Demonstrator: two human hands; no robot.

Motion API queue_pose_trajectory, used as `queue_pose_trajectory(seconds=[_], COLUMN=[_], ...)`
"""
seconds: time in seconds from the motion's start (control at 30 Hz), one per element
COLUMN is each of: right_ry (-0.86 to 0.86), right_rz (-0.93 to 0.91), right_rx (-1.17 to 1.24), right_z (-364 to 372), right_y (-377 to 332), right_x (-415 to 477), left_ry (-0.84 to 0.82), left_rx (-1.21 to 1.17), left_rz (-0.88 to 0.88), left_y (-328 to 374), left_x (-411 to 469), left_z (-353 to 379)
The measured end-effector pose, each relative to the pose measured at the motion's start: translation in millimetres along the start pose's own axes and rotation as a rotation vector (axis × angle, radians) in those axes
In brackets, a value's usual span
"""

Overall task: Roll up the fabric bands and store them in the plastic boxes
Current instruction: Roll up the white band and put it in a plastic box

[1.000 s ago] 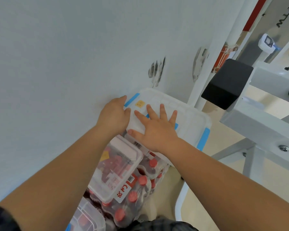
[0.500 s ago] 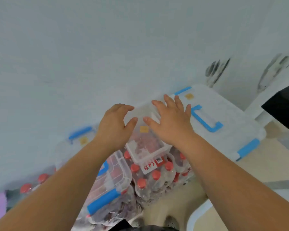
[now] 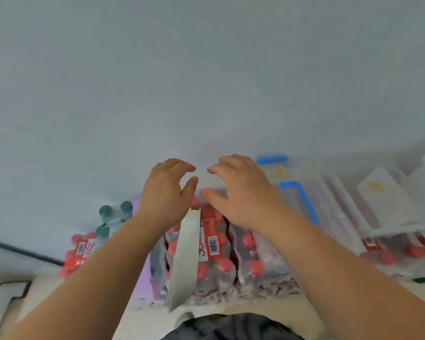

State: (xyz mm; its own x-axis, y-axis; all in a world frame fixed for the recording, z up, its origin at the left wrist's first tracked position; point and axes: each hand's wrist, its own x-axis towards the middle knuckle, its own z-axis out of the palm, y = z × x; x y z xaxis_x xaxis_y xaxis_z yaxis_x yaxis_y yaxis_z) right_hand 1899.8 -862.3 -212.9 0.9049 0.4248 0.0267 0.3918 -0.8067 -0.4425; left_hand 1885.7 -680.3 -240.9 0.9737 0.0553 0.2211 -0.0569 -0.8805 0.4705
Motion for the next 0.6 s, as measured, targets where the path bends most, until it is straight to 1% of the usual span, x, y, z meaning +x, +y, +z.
queue_pose_trajectory(seconds=[0.07,0.13,0.23,0.33,0.47,0.6], right_ry=[-0.038,-0.089,-0.209,-0.32,-0.335,-0.258], right_rz=[-0.017,-0.006,0.083,0.222,0.327,0.358], right_rx=[-0.004,0.0,-0.036,-0.124,-0.252,-0.234], right_z=[26.2,54.6,97.9,133.9,159.9,170.4], right_y=[-34.2,-57.5,-69.4,-56.9,-34.7,-27.0], right_x=[17.1,31.7,49.1,55.2,46.6,38.5], left_ry=[-0.012,-0.07,-0.266,-0.443,-0.565,-0.623], left_rx=[0.006,0.02,0.093,0.142,0.177,0.215], left_rz=[-0.065,-0.117,-0.14,-0.089,-0.028,0.025], left_y=[-46.2,-87.9,-136.7,-164.2,-180.6,-192.0], left_x=[-7.6,-15.0,-26.5,-37.0,-44.5,-50.4], left_z=[-15.7,-23.6,-20.8,-9.6,3.5,11.2])
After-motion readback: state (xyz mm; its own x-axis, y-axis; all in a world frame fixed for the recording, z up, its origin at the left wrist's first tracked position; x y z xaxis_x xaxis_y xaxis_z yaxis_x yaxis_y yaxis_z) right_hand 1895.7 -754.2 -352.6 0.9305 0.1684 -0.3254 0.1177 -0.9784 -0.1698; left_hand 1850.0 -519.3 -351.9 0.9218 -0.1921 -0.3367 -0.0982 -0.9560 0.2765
